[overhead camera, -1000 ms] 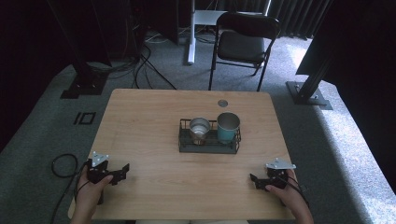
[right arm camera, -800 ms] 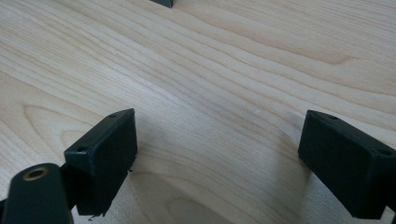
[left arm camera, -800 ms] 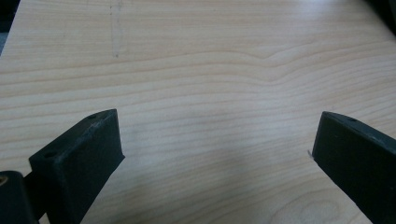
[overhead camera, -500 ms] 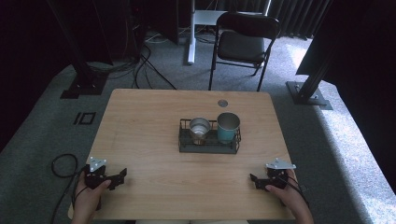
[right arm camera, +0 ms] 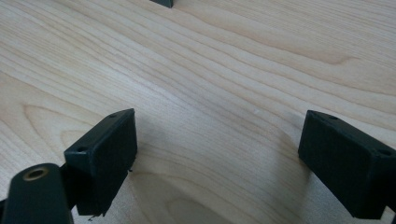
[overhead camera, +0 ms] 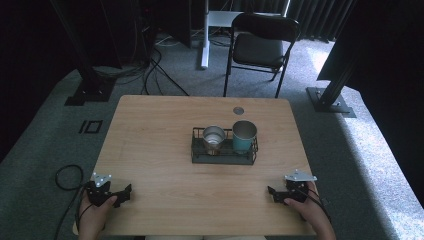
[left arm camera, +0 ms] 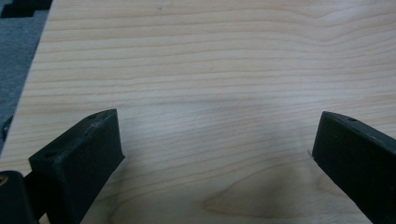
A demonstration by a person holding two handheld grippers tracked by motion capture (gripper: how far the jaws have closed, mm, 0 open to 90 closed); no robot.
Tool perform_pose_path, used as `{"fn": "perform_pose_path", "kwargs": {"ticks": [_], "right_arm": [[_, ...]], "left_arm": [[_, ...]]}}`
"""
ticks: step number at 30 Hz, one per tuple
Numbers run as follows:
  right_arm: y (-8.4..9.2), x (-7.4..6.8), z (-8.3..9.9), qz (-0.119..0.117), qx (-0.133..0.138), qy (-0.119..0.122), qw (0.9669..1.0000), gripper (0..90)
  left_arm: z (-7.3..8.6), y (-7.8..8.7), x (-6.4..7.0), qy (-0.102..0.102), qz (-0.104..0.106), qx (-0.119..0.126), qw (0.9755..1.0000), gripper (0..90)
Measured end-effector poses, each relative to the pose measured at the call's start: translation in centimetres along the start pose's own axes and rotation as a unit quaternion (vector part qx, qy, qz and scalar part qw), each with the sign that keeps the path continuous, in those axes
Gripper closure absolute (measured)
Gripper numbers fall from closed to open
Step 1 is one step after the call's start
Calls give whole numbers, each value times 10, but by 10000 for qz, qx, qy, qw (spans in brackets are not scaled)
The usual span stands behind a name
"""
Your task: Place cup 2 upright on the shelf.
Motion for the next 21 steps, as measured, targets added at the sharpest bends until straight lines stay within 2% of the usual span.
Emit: {"fn": "perform_pose_path", "kwargs": {"ticks": [9,21], "right_arm": [[0,0,0,0,-2,-2,10000,113],[0,0,0,-2,-1,-3,10000,112]], "left_arm": [[7,-2,-6,74,-198,-116,9997,22],[8,-2,-6,149,-237,-109,9995,22]]}}
Point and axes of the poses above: each handheld gripper's, and its own axes: y roughly backward along the jaws, z roughly out of its underside, x roughly to its right, the point moved 7 cm from there along -y, roughly forward along the jaws, and after that the axes turned 11 degrees about -x, right-handed, at the moved point
